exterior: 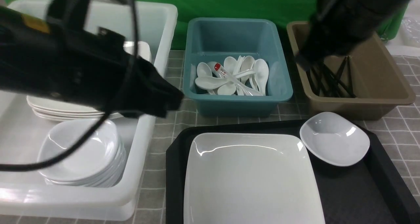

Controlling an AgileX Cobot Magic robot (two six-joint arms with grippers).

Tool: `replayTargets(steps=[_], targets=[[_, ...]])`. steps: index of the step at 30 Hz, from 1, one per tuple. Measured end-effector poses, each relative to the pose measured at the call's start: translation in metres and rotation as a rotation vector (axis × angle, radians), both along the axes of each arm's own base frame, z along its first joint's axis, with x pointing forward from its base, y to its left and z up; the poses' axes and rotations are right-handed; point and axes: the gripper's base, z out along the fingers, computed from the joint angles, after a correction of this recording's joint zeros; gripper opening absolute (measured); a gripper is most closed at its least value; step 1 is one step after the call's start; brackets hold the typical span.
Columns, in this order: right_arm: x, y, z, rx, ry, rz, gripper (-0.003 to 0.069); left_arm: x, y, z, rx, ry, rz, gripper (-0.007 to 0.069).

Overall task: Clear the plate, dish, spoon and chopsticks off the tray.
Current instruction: Use the right arm to grab a small plate from the dinner plate

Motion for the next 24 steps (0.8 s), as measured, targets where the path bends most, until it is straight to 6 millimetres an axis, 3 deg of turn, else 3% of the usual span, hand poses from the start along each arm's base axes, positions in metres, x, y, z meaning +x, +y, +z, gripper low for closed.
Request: replayTargets(steps=[3,5,9,12,15,24], targets=[[0.001,-0.038,-0.045,-0.005,0.117,-0.106,0.0109,0.003,-0.031,-0.018,0.018,0.040,-0.062,0.0009],[0.004,-0.049,-0.072,0.021,0.139,-0.137,0.0206,0.005,-0.046,-0.029,0.026,0.050,-0.083,0.0009],[0.007,-0.057,-0.134,0.065,0.135,-0.135,0.0419,0.014,-0.060,-0.047,0.060,0.066,-0.092,0.0009],[0.007,-0.055,-0.158,0.065,0.145,-0.113,0.0492,0.019,-0.062,-0.053,0.081,0.064,-0.090,0.0009],[0.011,-0.053,-0.191,0.048,0.178,-0.088,0.0531,0.022,-0.063,-0.056,0.103,0.045,-0.089,0.0009],[0.025,-0.050,-0.228,0.001,0.202,-0.062,0.0536,0.024,-0.060,-0.058,0.154,0.012,-0.093,0.0009]])
